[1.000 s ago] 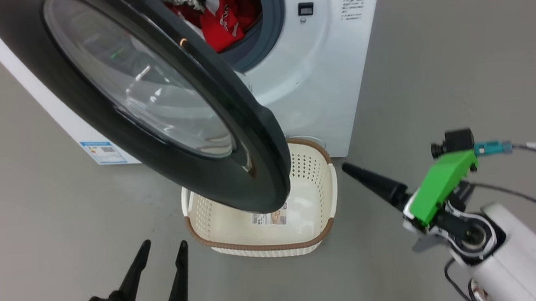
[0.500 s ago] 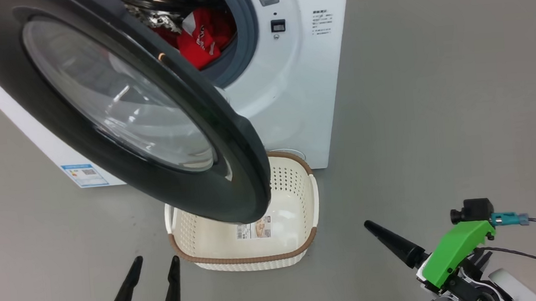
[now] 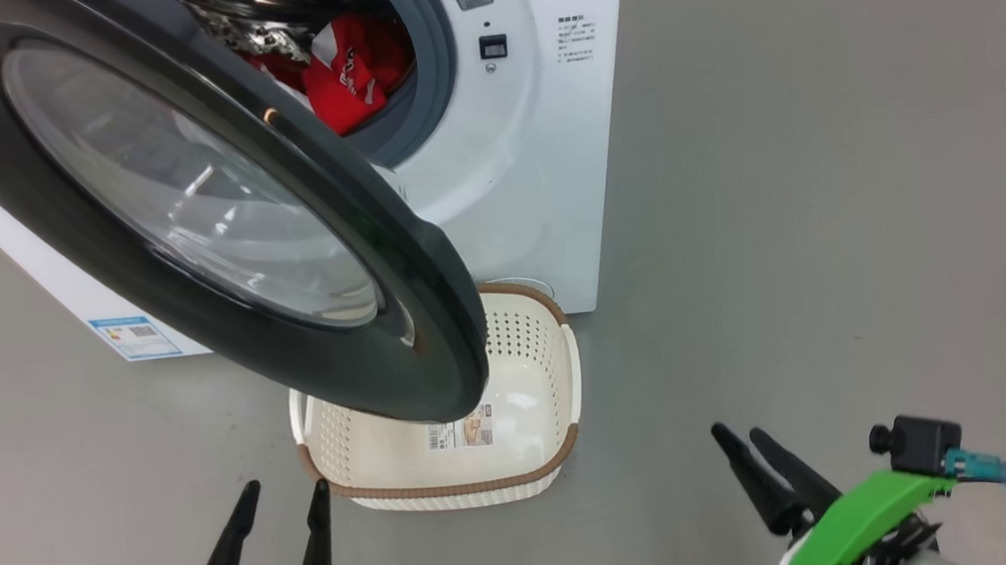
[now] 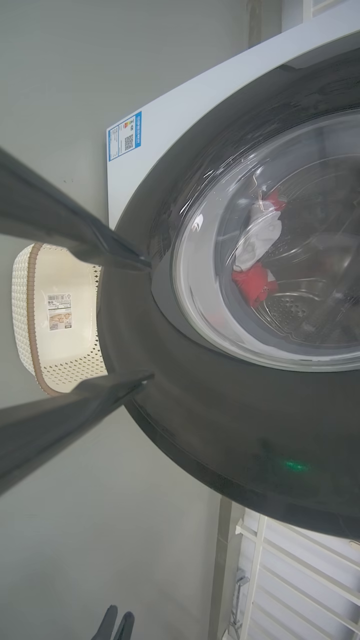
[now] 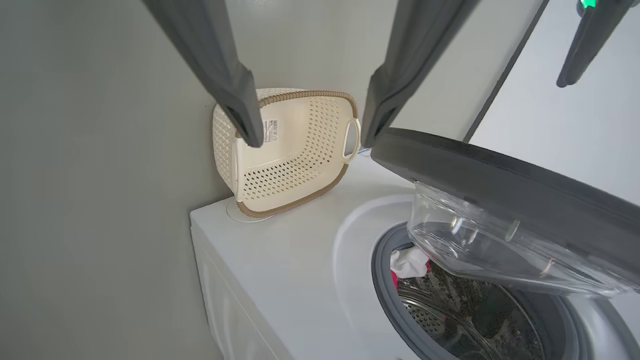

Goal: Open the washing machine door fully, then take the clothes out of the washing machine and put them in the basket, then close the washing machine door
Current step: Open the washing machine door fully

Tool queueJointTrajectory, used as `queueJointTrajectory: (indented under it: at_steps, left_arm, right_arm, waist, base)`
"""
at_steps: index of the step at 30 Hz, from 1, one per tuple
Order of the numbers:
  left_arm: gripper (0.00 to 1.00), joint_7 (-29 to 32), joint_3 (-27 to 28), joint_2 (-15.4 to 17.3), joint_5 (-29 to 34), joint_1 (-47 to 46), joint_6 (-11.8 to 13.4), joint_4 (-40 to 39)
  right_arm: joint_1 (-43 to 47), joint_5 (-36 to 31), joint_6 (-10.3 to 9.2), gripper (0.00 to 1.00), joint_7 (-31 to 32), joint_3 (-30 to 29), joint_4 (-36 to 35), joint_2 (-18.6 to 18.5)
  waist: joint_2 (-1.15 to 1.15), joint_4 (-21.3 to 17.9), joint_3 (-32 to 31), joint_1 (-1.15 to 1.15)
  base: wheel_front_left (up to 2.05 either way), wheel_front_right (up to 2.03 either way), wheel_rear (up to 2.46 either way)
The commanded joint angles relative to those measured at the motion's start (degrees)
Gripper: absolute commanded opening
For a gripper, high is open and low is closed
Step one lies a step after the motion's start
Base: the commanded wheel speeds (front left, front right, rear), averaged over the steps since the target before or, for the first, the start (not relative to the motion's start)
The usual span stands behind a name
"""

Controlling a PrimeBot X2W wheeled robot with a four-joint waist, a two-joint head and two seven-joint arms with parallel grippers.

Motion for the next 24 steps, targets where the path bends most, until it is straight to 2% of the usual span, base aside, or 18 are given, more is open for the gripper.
queueJointTrajectory:
  at_steps: [1,7,9,10,14,19,20,24]
  left_arm:
    - [1.00,-0.69,2.18,0.91,0.51,-0.74,-0.32,-1.25]
    - [1.00,-0.69,2.48,0.92,0.58,-0.67,-0.32,-1.23]
    - [1.00,-0.69,2.58,0.92,0.60,-0.67,-0.32,-1.23]
    - [1.00,-0.69,2.64,0.90,0.60,-0.80,-0.32,-1.21]
    - [1.00,-0.69,2.73,0.83,0.60,-1.03,-0.32,-1.16]
    - [1.00,-0.69,2.88,0.73,0.73,-1.07,-0.32,-1.22]
    - [1.00,-0.69,2.91,0.68,0.78,-1.09,-0.32,-1.33]
    - [1.00,-0.69,2.89,0.58,0.83,-1.20,-0.32,-1.63]
  right_arm:
    - [0.04,-3.20,0.30,1.00,-2.83,2.57,0.03,-1.41]
    - [-0.99,-11.25,0.30,1.00,-4.99,4.19,2.77,-2.01]
    - [-0.86,-16.42,0.30,1.00,-5.04,0.35,2.55,-1.45]
    - [0.23,-22.70,0.30,1.00,-5.05,-3.84,1.74,-0.52]
    - [3.67,-34.72,0.30,1.00,-5.07,-11.98,-0.96,2.53]
    - [7.66,-46.26,0.30,1.00,-5.07,-19.53,-4.48,6.34]
    - [8.94,-50.36,0.30,1.00,-5.07,-23.35,-6.71,7.88]
    - [11.55,-56.74,0.30,1.00,-5.08,-29.55,-11.77,10.63]
  waist:
    - [0.00,-0.14,0.01,0.00]
    - [0.00,-0.41,0.02,0.00]
    - [0.00,-0.49,0.13,0.00]
    - [0.00,-0.45,0.27,0.00]
    - [0.00,-0.27,0.37,0.00]
    - [0.00,-0.16,0.37,0.00]
    - [0.00,-0.09,0.41,0.00]
    - [0.00,0.10,0.53,0.00]
  base:
    - [0.00,0.00,0.00]
    - [0.00,0.00,0.00]
    - [0.00,0.00,0.00]
    - [0.00,0.00,0.00]
    - [0.00,0.00,0.00]
    - [0.00,0.00,0.00]
    - [0.00,0.00,0.00]
    - [0.00,0.00,0.00]
